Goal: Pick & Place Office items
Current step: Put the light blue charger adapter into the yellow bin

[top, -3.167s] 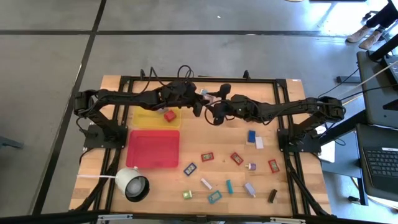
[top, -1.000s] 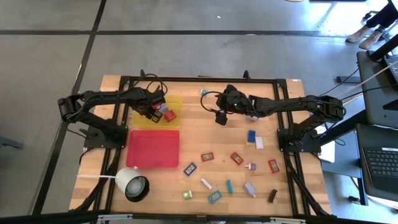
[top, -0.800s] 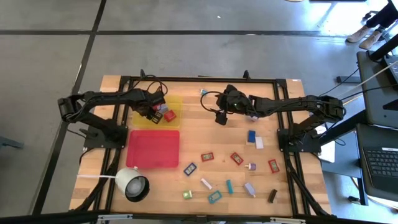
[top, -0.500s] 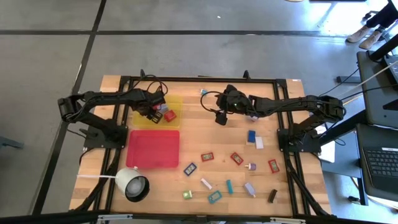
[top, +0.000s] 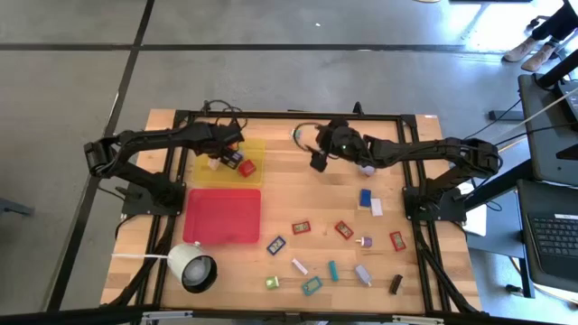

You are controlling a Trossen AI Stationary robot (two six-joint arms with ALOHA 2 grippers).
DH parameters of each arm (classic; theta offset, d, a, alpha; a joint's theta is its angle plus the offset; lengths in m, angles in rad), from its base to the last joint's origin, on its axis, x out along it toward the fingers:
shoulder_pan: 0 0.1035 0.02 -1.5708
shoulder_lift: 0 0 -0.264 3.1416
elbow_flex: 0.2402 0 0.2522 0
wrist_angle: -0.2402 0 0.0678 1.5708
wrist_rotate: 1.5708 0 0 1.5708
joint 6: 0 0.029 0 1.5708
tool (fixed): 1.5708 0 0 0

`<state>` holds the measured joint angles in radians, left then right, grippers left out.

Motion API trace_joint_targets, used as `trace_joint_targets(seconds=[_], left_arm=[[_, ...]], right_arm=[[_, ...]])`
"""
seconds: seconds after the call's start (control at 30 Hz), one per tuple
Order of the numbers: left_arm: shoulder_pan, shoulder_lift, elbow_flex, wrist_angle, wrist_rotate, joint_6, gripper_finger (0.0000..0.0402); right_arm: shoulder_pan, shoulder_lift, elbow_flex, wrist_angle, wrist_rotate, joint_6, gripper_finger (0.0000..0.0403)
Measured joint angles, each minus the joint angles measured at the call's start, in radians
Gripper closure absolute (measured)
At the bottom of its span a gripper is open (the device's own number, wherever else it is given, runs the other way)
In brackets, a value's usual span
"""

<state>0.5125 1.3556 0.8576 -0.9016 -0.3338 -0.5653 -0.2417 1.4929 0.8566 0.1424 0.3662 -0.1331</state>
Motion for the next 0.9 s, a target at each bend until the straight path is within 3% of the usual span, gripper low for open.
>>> trace_joint_targets(seconds=[0.1,0.23,0.4,0.57,0.7,0.9], left_arm=[[0.000,0.000,0.072,-0.011,0.015,0.026,0.0196],[0.000,0.000,0.158,-0.014,0.014,0.075,0.0194],[-0.002,0.000,0.222,0.020,0.001,0.129,0.0194],[-0.006,0.000,0.226,0.042,0.001,0.168,0.0196],[-0.007,0.000,0.226,0.043,0.000,0.168,0.0194],[-0.007,0.000,0.226,0.047,-0.013,0.191,0.0196]], right_arm=[[-0.054,0.000,0.000,0.005,-0.044,0.075,0.0069],[-0.145,0.033,0.000,0.042,-0.212,0.171,0.0069],[-0.213,0.147,0.000,0.189,-0.383,0.164,0.0069],[-0.243,0.266,0.000,0.296,-0.421,0.084,0.0068],[-0.266,0.340,0.042,0.321,-0.512,0.013,0.0068],[-0.296,0.446,0.196,0.174,-0.514,0.013,0.0068]])
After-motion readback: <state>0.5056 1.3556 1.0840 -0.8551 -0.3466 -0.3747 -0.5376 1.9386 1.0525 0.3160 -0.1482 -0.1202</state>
